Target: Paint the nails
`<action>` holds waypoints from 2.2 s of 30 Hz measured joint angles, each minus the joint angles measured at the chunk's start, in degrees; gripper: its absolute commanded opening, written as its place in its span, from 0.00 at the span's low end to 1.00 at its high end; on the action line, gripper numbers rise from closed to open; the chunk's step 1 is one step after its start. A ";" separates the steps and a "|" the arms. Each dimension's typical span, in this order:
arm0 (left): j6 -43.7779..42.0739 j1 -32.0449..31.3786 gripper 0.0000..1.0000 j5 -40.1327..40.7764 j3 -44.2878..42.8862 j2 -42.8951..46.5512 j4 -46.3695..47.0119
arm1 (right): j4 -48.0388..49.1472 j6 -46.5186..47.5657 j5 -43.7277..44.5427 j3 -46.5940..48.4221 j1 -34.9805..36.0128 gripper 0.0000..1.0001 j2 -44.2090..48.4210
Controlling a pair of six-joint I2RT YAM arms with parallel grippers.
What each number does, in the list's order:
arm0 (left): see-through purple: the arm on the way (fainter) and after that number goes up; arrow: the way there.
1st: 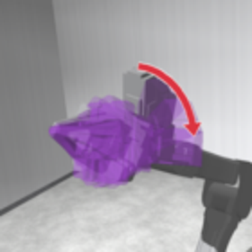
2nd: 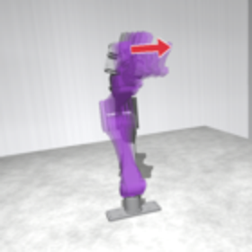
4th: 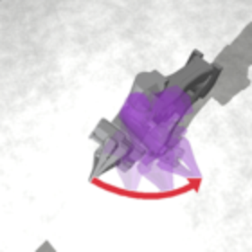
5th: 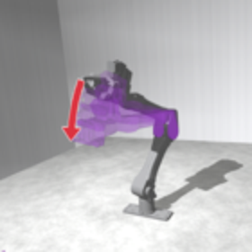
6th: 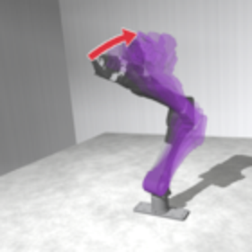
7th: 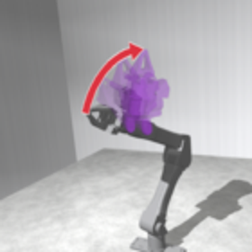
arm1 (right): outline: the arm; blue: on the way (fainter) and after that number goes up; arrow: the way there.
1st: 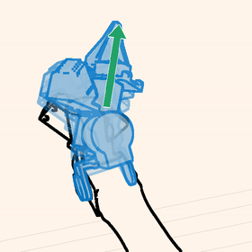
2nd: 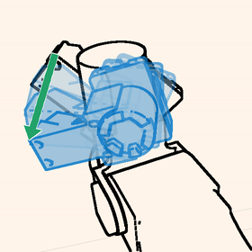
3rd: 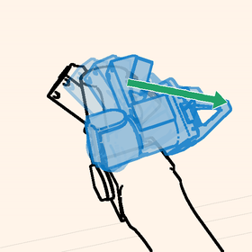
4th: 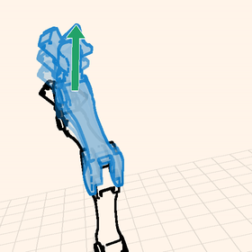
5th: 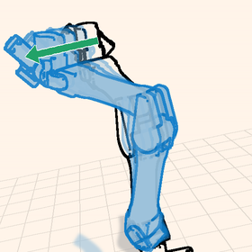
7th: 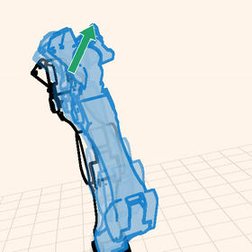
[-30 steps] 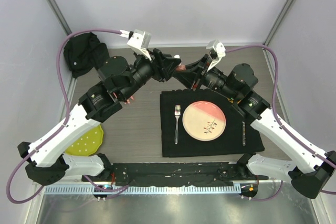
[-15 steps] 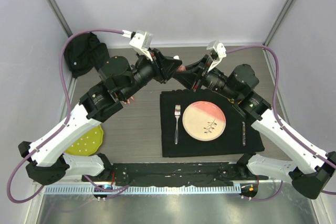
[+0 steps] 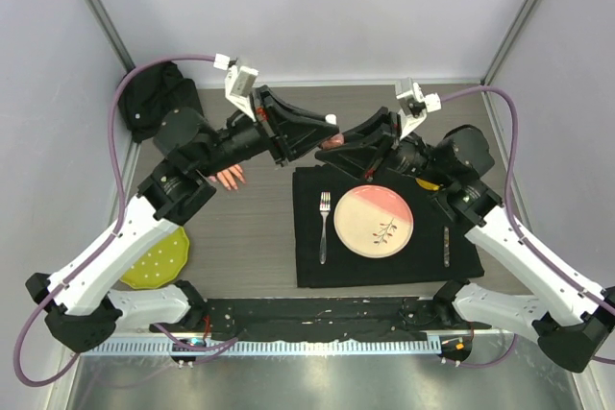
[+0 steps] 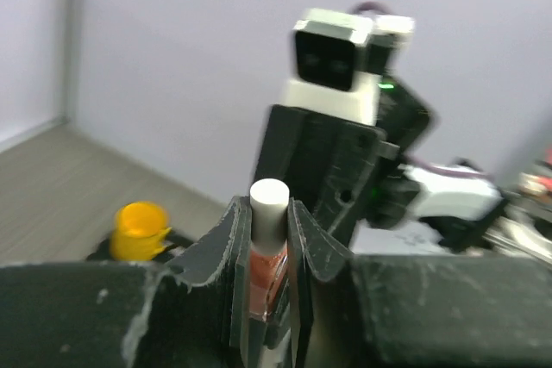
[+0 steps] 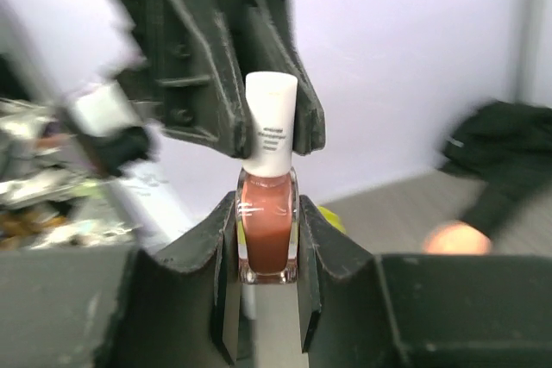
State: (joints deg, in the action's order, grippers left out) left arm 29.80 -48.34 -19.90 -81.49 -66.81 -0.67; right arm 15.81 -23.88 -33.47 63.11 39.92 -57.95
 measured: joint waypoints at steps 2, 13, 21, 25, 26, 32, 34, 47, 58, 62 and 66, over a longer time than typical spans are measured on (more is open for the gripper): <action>4.72 1.68 0.00 -8.79 2.32 0.22 8.04 | 7.69 -5.95 -4.87 -1.16 -0.04 0.01 -0.20; 12.35 1.57 0.34 -29.33 1.77 -2.69 23.06 | 35.01 -27.45 -20.59 -3.87 0.52 0.01 -3.54; 2.51 1.31 0.81 -22.75 -0.39 -0.17 2.56 | 13.20 -11.19 -16.02 -1.62 0.96 0.01 0.92; -1.53 1.11 0.84 -17.46 -0.35 3.21 -6.47 | 3.52 -3.82 -10.49 1.62 1.11 0.01 1.33; -1.95 1.07 0.82 -15.89 -0.35 4.17 -7.96 | 1.22 -1.84 -8.76 2.58 1.11 0.01 1.36; -2.84 1.05 0.71 -4.68 -0.33 8.66 -11.82 | -6.84 4.87 -1.20 4.35 1.14 0.01 1.33; -2.89 1.05 0.66 -0.02 -0.33 9.29 -11.85 | -9.66 6.71 1.81 4.79 1.22 0.01 1.03; -7.82 -9.86 0.56 25.97 -3.32 2.05 -12.09 | -18.10 11.61 13.66 7.17 2.01 0.01 -1.09; -10.84 -12.57 0.50 38.25 -7.85 -1.51 -12.66 | -18.36 12.37 14.91 7.17 2.38 0.01 -1.31; -10.67 -12.57 0.44 39.23 -11.04 -3.93 -14.32 | -18.36 12.44 14.95 7.17 2.43 0.01 -1.31; -10.14 -12.57 0.39 38.42 -11.91 -5.27 -15.32 | -18.36 12.63 14.95 7.17 2.64 0.01 -1.31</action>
State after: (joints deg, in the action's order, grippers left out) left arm 19.66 -60.90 18.52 -93.41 -72.07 -15.99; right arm -2.55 -11.25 -18.52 70.28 42.57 -59.27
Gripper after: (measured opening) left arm 0.422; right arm 0.298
